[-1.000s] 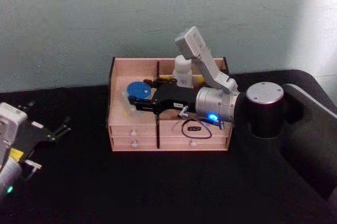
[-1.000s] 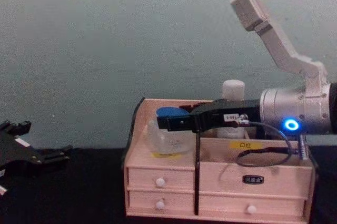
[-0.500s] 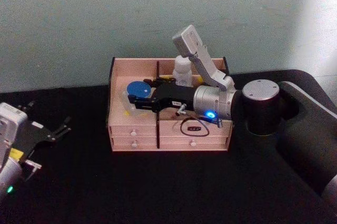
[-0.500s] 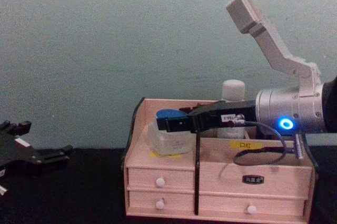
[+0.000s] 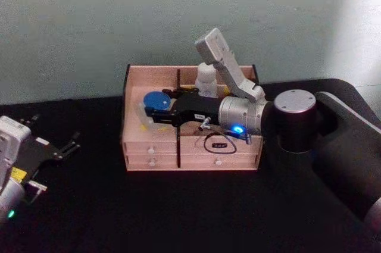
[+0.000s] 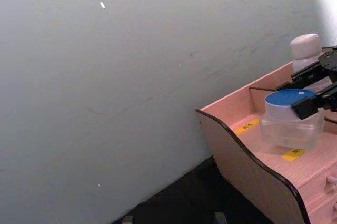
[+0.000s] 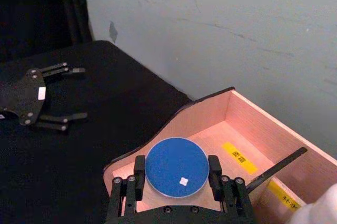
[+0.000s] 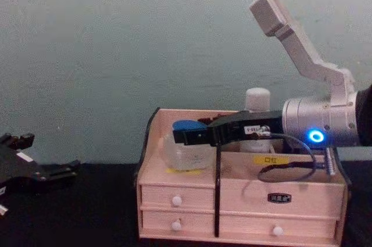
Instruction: Pick up the facial cleanser and watermelon frost from the table and place them into the tiered storage box.
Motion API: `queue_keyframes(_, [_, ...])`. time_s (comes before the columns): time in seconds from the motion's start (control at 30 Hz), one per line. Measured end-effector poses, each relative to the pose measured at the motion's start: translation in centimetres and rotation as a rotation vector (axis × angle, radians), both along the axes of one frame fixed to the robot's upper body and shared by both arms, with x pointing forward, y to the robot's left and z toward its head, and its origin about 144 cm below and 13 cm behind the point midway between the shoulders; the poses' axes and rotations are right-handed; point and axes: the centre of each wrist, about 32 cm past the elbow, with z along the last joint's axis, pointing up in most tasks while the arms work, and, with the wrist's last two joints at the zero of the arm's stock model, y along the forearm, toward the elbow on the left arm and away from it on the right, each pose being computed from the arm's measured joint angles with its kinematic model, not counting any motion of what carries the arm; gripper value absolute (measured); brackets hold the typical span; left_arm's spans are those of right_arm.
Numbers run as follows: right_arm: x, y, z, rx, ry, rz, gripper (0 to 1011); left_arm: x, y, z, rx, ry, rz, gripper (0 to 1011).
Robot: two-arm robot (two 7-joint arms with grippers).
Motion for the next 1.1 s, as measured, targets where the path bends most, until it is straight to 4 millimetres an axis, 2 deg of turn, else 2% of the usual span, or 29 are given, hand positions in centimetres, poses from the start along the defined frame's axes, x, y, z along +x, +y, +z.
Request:
queue_keyframes(0.2, [0.0,0.0,0.0,0.000,0.000,0.001,732,0.0,0.0,0.0,0.000,0.000,0.000,1001])
queue_keyframes(0.57, [0.0,0.0,0.0,0.002,0.000,0.002,1004,0.0,0.0,0.0,0.000,0.000,0.000,1001])
queue_keyframes(0.87, [-0.2,-0.1,0.0,0.006,-0.008,0.001,1004,0.0,0.0,0.0,0.000,0.000,0.000,1001])
queue_keyframes(1.1, [-2.0,-0.8,0.7,0.047,-0.084,-0.006,1004,0.0,0.0,0.0,0.000,0.000,0.000,1001])
